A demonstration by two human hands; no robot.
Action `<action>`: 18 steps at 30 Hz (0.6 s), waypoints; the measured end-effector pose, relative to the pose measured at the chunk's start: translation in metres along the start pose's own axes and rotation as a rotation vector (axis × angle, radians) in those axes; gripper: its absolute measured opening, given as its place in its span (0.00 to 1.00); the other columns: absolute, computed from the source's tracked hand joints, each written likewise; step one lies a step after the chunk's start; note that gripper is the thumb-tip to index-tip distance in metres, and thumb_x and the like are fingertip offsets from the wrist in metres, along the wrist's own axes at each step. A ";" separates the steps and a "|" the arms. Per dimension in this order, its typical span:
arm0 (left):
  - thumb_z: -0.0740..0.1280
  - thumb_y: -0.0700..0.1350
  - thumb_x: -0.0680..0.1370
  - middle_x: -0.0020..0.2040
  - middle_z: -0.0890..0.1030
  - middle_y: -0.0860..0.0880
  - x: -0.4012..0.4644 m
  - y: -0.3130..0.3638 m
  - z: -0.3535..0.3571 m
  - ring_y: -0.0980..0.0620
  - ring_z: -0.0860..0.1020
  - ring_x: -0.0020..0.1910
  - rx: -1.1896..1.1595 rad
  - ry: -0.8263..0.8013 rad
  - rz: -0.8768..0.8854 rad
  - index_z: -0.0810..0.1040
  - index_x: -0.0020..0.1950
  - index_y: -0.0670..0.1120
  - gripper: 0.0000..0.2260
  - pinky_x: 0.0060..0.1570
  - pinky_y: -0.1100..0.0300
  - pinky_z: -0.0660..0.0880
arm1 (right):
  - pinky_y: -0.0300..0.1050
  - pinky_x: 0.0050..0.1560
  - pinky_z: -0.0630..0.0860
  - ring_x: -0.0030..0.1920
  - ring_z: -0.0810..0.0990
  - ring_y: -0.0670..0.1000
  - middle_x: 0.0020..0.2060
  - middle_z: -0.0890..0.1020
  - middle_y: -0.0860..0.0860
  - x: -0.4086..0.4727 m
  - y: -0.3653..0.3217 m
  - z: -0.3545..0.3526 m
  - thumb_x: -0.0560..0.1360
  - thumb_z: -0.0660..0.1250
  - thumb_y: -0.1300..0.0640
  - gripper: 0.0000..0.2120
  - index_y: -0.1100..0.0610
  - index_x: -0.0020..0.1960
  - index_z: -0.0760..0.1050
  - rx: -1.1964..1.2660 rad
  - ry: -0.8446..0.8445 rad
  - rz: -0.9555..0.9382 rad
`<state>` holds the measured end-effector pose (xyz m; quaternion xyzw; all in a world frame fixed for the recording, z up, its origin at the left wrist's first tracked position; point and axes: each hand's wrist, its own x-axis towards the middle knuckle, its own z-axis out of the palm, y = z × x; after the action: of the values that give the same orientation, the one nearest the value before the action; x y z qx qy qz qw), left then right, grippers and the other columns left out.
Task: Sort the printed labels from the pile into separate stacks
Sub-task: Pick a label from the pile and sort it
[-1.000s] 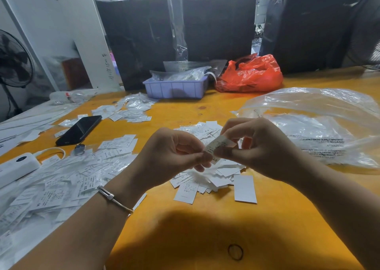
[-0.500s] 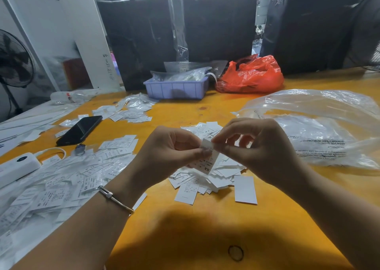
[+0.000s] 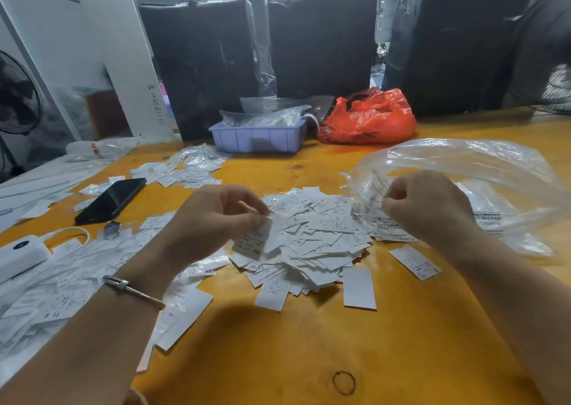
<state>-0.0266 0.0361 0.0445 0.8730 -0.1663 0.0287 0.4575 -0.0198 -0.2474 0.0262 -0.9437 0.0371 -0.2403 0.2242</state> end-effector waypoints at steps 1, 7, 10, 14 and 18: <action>0.70 0.37 0.75 0.41 0.86 0.53 0.002 -0.003 -0.005 0.55 0.83 0.42 0.037 0.036 -0.046 0.83 0.44 0.48 0.06 0.34 0.67 0.76 | 0.50 0.52 0.72 0.46 0.78 0.55 0.43 0.83 0.51 0.004 0.008 0.002 0.72 0.66 0.58 0.05 0.53 0.43 0.80 -0.085 -0.014 0.059; 0.68 0.39 0.74 0.38 0.81 0.48 0.012 -0.026 -0.019 0.49 0.76 0.40 0.249 0.216 -0.331 0.83 0.36 0.46 0.08 0.34 0.60 0.71 | 0.52 0.57 0.62 0.61 0.72 0.57 0.58 0.79 0.53 0.019 0.042 0.014 0.72 0.66 0.59 0.16 0.52 0.60 0.74 -0.346 -0.033 0.169; 0.69 0.42 0.74 0.37 0.82 0.46 0.014 -0.038 -0.024 0.49 0.76 0.34 0.366 0.160 -0.448 0.84 0.36 0.46 0.08 0.31 0.62 0.70 | 0.53 0.56 0.63 0.62 0.72 0.55 0.59 0.78 0.51 0.022 0.048 0.021 0.74 0.68 0.52 0.13 0.51 0.58 0.76 -0.422 -0.110 0.176; 0.71 0.42 0.72 0.28 0.77 0.50 0.013 -0.044 -0.024 0.51 0.71 0.27 0.537 0.084 -0.523 0.83 0.34 0.47 0.07 0.25 0.65 0.64 | 0.52 0.53 0.61 0.59 0.72 0.55 0.52 0.81 0.50 0.026 0.051 0.023 0.75 0.67 0.54 0.05 0.50 0.47 0.81 -0.390 -0.050 0.170; 0.71 0.41 0.71 0.35 0.81 0.50 0.011 -0.046 -0.024 0.51 0.77 0.35 0.678 0.066 -0.493 0.82 0.36 0.50 0.05 0.31 0.62 0.68 | 0.51 0.54 0.60 0.59 0.73 0.55 0.49 0.81 0.49 0.026 0.051 0.023 0.74 0.67 0.58 0.07 0.48 0.41 0.81 -0.345 -0.009 0.162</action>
<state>0.0005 0.0765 0.0242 0.9864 0.0813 -0.0007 0.1426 0.0163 -0.2883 -0.0030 -0.9632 0.1527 -0.2071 0.0779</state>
